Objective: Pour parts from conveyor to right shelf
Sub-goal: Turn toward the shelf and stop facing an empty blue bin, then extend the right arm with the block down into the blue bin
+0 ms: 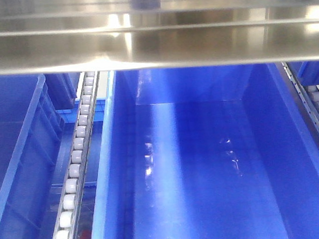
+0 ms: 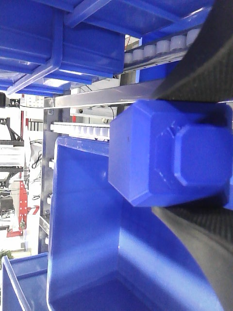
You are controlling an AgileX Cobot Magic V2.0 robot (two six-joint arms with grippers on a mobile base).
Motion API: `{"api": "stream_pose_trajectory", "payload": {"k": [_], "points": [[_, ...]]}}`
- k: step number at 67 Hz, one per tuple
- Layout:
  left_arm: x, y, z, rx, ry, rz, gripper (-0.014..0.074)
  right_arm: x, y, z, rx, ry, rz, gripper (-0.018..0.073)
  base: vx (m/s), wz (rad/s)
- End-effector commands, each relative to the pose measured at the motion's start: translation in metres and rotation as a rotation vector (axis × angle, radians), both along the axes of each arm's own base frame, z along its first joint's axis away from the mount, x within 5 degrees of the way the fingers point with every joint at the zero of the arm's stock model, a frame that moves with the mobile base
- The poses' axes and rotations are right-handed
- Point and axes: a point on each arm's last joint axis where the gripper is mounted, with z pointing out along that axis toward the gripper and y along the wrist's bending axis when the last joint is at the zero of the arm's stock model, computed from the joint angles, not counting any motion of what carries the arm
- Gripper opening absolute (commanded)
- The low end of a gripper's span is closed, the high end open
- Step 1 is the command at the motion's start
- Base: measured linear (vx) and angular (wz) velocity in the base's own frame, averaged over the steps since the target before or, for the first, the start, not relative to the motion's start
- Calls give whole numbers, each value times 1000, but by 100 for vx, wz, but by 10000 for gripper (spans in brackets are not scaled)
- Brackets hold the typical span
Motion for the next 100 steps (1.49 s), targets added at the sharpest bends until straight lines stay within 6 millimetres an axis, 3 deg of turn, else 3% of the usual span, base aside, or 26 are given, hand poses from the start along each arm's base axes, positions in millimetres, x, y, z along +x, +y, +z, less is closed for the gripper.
{"api": "stream_pose_trajectory", "payload": {"k": [1,53,63,75,85,100], "points": [[0,-1,0,-16,-60,-8,-6,0,0,15,0,-91,2,-4,4,1],[0,-1,0,-16,-60,-8,-6,0,0,16,3,-97,3,-4,0,0],[0,-1,0,-16,-60,-8,-6,0,2,18,118,-104,20,-4,0,0],[0,-1,0,-16,-60,-8,-6,-1,3,31,83,-83,30,-1,0,0],[0,-1,0,-16,-60,-8,-6,17,12,45,30,-6,142,1,0,0],[0,-1,0,-16,-60,-8,-6,76,47,49,-33,247,294,6,0,0]]}}
